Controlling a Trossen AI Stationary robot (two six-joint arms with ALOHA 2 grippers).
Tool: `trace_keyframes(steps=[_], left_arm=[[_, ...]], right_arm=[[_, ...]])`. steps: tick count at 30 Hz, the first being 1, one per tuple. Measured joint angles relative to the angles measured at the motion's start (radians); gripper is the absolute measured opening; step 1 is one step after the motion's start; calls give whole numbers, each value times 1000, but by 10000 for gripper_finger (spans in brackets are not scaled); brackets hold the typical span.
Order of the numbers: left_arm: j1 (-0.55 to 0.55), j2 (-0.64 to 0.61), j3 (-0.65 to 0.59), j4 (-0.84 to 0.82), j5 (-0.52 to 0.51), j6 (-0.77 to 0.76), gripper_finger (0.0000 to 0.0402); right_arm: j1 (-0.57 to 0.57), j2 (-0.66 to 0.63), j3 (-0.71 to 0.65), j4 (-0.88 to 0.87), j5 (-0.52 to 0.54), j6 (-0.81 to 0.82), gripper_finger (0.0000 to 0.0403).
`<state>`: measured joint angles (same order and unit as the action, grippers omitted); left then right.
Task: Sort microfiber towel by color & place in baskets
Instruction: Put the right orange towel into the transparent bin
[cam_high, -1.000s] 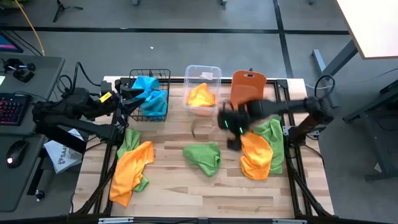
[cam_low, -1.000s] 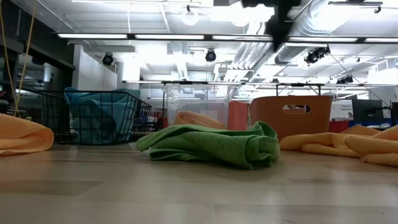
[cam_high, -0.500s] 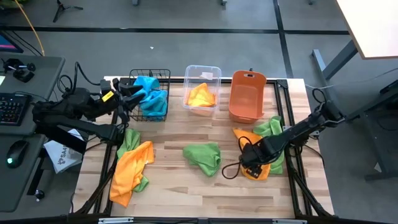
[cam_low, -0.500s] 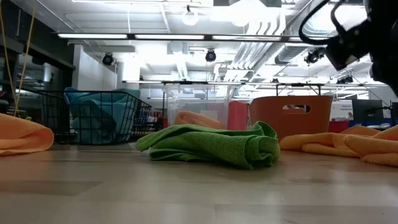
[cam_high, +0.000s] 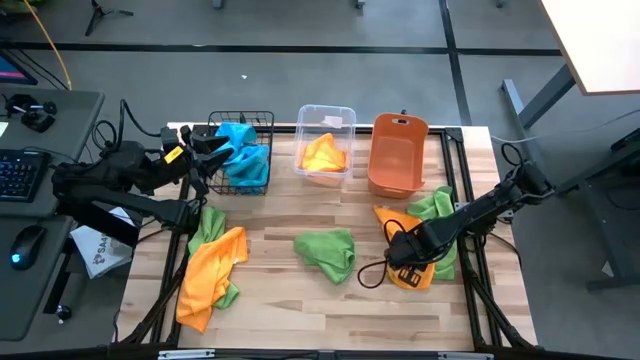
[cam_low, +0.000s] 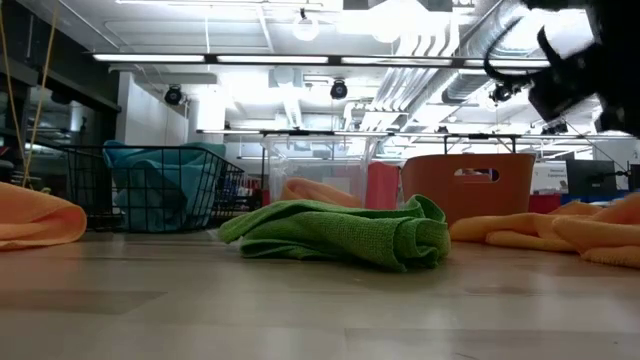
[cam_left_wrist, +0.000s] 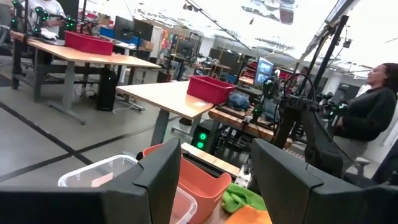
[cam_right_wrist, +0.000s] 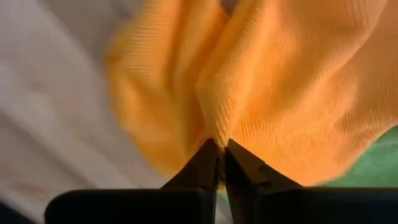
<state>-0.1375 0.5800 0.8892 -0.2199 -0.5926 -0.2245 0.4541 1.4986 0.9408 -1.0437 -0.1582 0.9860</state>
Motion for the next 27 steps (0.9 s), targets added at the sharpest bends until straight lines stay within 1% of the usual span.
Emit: trace_keyframes(steps=[3, 6, 8, 11, 13, 15, 18, 20, 25, 27], left_arm=[[0, 0, 0, 0, -6, 10, 186], [0, 0, 0, 0, -50, 26, 186], [0, 0, 0, 0, -86, 35, 186], [0, 0, 0, 0, -110, 36, 186], [0, 0, 0, 0, -111, 36, 186], [0, 0, 0, 0, -111, 36, 186], [0, 0, 0, 0, -111, 23, 186], [0, 0, 0, 1, -111, 17, 186], [0, 0, 0, 36, -105, -19, 186], [0, 1, 0, 65, -91, -26, 186]], right_arm=[[-20, -11, 113, -47, -28, -64, 7], [-57, -59, 286, -40, -27, -171, 7], [-85, -92, 404, -43, 34, -251, 6], [-133, -126, 563, -10, 181, -382, 3], [-179, -136, 656, 44, 262, -481, 3], [-235, -134, 728, 125, 301, -604, 2], [-336, -110, 797, 260, 344, -782, 1], [-410, -85, 831, 319, 365, -861, 1], [-595, -13, 872, 423, 363, -945, 1], [-661, 30, 872, 493, 317, -945, 1]])
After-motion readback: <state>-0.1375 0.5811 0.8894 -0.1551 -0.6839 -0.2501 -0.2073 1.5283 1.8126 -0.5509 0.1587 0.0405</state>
